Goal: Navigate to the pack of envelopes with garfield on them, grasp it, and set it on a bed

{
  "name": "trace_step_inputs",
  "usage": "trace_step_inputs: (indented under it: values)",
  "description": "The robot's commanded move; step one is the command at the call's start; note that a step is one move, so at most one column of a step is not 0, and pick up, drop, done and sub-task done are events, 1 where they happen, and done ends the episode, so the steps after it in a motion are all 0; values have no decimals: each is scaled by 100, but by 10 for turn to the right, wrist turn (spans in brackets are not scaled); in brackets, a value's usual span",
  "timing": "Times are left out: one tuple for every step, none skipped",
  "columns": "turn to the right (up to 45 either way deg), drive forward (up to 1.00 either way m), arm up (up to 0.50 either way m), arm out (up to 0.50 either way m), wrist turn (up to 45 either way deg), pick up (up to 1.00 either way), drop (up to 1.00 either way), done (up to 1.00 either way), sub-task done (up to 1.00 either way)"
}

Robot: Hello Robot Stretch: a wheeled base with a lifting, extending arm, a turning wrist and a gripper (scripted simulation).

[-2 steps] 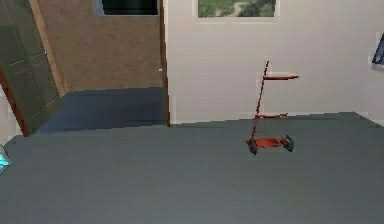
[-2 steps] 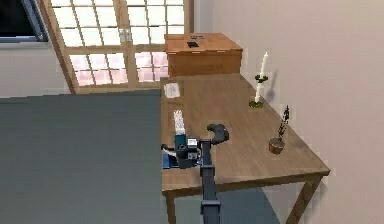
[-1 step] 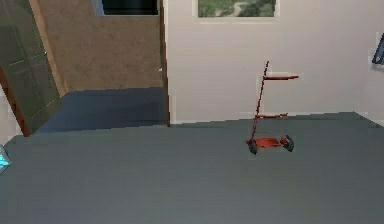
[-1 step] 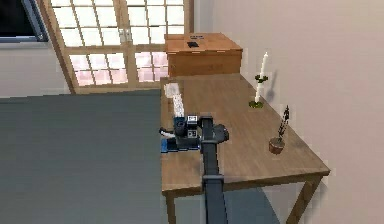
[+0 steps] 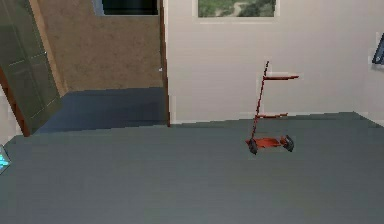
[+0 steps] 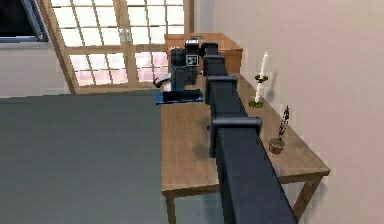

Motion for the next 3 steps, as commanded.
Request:
trace_step_inputs:
  values:
    - [0,0,0,0,-450,0,0,0,0]
    - [0,0,0,0,-450,0,0,0,0]
    - [0,0,0,0,-240,0,0,0,0]
